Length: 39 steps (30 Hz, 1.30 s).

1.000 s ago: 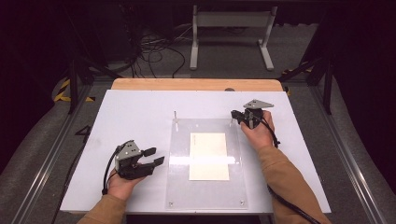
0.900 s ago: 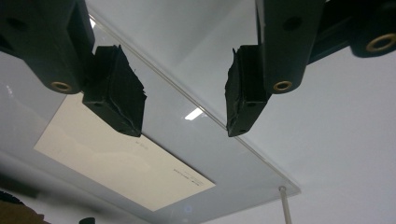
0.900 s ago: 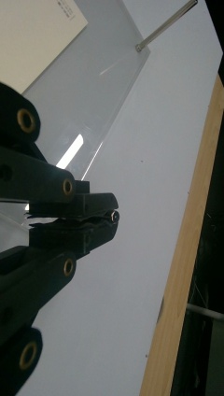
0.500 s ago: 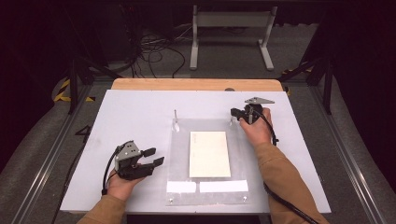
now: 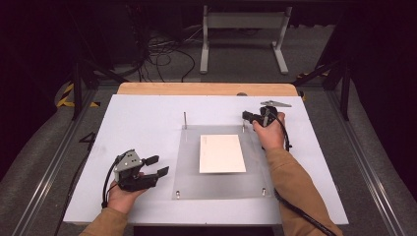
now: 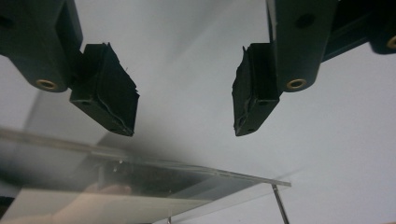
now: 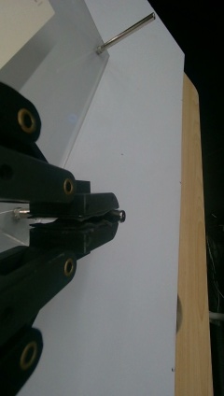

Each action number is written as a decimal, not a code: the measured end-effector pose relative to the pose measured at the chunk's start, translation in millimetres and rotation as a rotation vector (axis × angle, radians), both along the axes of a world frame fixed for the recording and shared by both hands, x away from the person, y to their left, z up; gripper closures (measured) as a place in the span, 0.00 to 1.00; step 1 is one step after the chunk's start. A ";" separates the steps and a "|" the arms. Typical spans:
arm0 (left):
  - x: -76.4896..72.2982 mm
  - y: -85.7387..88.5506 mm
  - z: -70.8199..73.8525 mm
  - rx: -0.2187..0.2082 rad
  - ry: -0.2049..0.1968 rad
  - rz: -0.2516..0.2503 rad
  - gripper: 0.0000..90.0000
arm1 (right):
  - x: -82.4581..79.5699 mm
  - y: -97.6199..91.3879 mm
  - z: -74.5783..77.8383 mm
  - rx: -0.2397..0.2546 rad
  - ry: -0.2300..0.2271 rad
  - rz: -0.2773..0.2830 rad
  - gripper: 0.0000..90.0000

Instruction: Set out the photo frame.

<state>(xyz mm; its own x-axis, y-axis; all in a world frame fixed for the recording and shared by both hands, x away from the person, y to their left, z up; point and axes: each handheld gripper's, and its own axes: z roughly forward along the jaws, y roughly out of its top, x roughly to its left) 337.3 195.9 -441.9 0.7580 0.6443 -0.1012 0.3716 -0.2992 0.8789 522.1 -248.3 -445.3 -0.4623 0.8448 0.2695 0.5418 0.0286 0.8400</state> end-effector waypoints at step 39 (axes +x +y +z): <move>-11.0 -55.1 17.6 0.021 -0.324 -0.232 0.22 | 3.6 0.9 0.1 0.020 0.033 -0.018 0.95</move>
<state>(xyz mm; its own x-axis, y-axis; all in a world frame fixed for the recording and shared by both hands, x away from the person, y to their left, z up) 326.2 140.9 -424.3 0.8741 0.4518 0.1788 -0.0035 -0.3620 0.9322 525.8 -247.4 -445.2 -0.4380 0.8469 0.3014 0.5696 0.0021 0.8219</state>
